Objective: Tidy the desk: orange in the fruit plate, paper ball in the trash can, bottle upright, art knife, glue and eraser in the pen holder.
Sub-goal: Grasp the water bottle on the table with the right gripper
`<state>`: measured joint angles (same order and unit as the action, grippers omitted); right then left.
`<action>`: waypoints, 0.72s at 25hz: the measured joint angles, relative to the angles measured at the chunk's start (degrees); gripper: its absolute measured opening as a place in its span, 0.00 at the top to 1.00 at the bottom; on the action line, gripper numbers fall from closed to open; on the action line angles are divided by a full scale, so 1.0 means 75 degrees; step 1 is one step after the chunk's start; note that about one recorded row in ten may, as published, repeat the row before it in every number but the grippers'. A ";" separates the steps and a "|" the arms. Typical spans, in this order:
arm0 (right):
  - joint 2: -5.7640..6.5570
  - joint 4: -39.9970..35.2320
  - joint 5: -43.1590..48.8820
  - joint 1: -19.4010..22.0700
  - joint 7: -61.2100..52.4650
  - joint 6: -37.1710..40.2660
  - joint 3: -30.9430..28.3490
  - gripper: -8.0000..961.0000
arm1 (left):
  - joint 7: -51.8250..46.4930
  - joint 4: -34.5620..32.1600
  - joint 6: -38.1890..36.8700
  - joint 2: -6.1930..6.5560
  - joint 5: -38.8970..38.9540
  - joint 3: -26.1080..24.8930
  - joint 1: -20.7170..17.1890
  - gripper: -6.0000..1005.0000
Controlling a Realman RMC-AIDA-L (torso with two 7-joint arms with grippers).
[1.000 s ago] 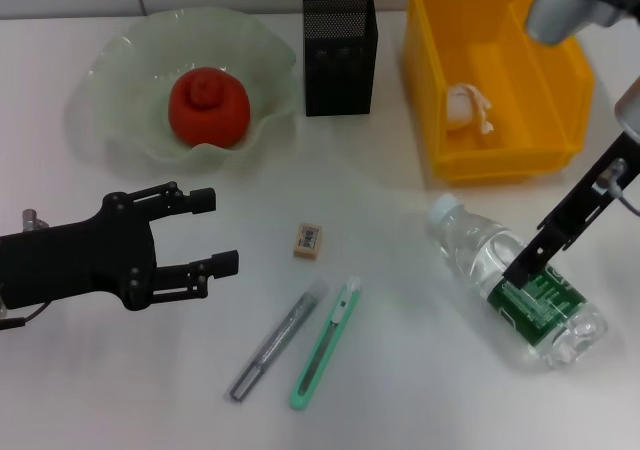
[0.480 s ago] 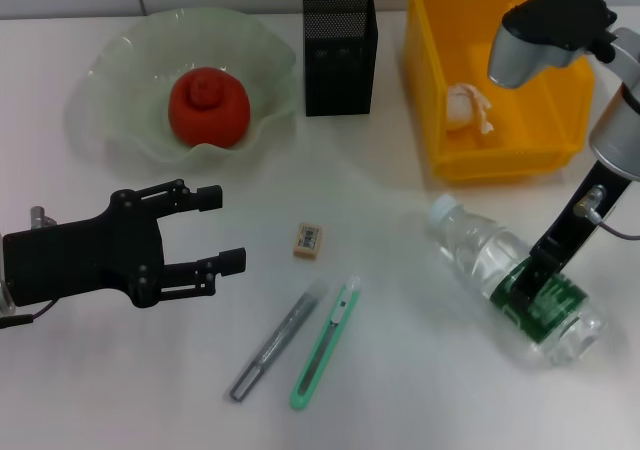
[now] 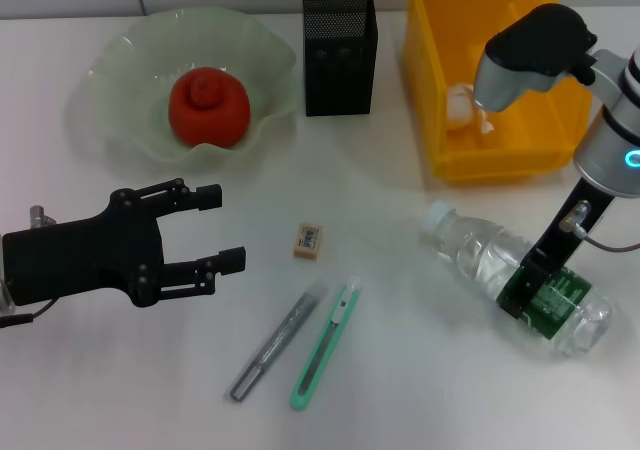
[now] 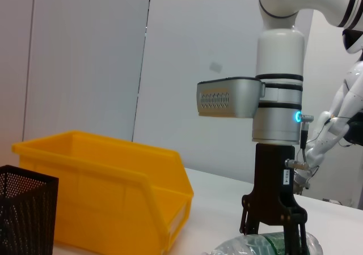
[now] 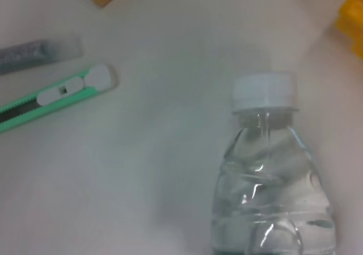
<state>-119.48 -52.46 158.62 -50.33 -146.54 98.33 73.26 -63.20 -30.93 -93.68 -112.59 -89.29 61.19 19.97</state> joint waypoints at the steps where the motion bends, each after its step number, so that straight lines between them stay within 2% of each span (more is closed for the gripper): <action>1: -0.0003 0.0016 -0.0007 0.0006 0.0001 -0.0035 0.0046 0.15 | 0.0001 0.0000 0.0000 0.0000 0.0000 -0.0003 0.0003 0.31; 18: -0.0007 0.0282 -0.0116 0.0037 0.0048 -0.0537 0.0557 0.16 | -0.0029 0.0000 -0.0001 0.0013 0.0000 -0.0003 0.0032 0.32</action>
<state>-119.53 -50.34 157.76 -50.06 -146.18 94.30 77.44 -63.42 -30.93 -93.69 -112.49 -89.29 61.17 20.22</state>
